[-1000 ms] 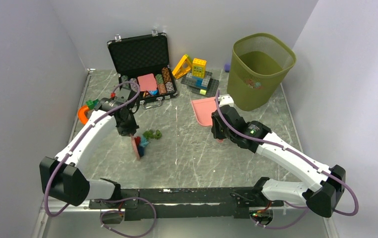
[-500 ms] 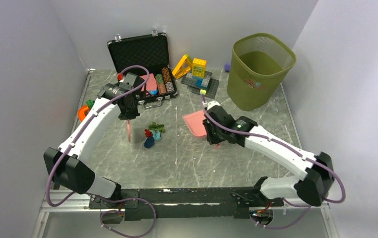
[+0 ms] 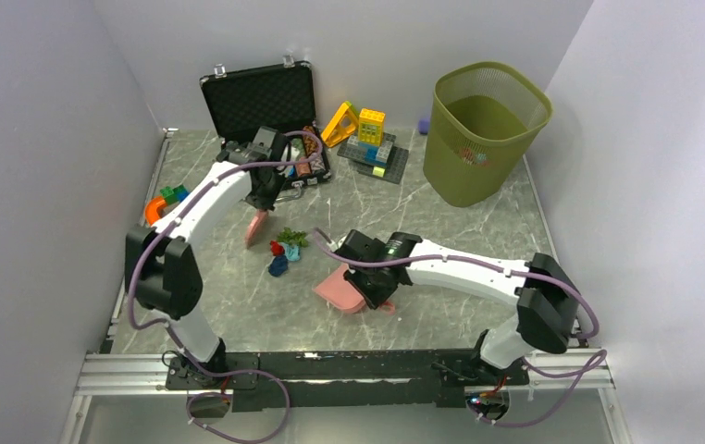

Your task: Sweep away the paper scraps from the table

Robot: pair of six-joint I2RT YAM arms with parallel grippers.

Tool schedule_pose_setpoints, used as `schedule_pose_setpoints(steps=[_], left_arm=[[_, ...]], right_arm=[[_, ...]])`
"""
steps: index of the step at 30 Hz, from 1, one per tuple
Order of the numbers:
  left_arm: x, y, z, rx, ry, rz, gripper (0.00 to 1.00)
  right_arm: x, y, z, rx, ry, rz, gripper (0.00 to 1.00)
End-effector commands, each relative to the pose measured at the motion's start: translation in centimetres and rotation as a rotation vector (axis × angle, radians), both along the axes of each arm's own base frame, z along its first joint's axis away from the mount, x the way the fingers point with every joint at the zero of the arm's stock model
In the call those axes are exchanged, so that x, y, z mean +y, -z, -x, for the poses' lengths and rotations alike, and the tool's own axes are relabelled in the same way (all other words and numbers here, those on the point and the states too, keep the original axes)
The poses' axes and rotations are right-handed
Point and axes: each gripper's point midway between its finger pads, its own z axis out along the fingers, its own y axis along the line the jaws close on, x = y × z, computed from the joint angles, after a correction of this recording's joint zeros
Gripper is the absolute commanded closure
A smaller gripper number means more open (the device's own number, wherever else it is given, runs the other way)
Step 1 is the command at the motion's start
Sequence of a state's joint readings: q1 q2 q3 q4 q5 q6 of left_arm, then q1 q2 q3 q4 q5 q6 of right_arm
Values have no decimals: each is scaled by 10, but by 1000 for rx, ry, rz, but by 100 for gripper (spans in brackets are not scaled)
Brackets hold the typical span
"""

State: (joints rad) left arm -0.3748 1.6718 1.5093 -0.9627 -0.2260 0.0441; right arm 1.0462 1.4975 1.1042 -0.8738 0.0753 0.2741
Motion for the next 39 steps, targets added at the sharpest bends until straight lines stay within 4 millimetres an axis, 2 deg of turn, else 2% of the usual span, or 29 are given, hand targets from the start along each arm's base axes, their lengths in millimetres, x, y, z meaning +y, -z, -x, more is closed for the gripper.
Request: schedule_pose_setpoints(steps=[1, 7, 12, 18, 24, 29, 39], left_arm=[[-6, 1, -17, 8, 153, -62, 100], [-21, 20, -14, 106, 231, -77, 100], [-39, 29, -2, 178, 281, -39, 100], [-58, 28, 18, 250, 306, 82, 100], [-74, 24, 37, 298, 299, 182, 100], [-85, 20, 51, 326, 284, 254, 100], [-99, 10, 61, 333, 285, 305, 100]], right_arm=[[29, -4, 1, 15, -95, -59, 100], [55, 7, -15, -19, -177, -75, 100], [71, 18, -27, -16, -210, -32, 100], [84, 30, -39, -18, -237, 4, 100], [95, 32, -52, -19, -228, -4, 100], [96, 37, -62, -20, -207, 6, 100], [87, 49, -74, -16, -158, -2, 100]])
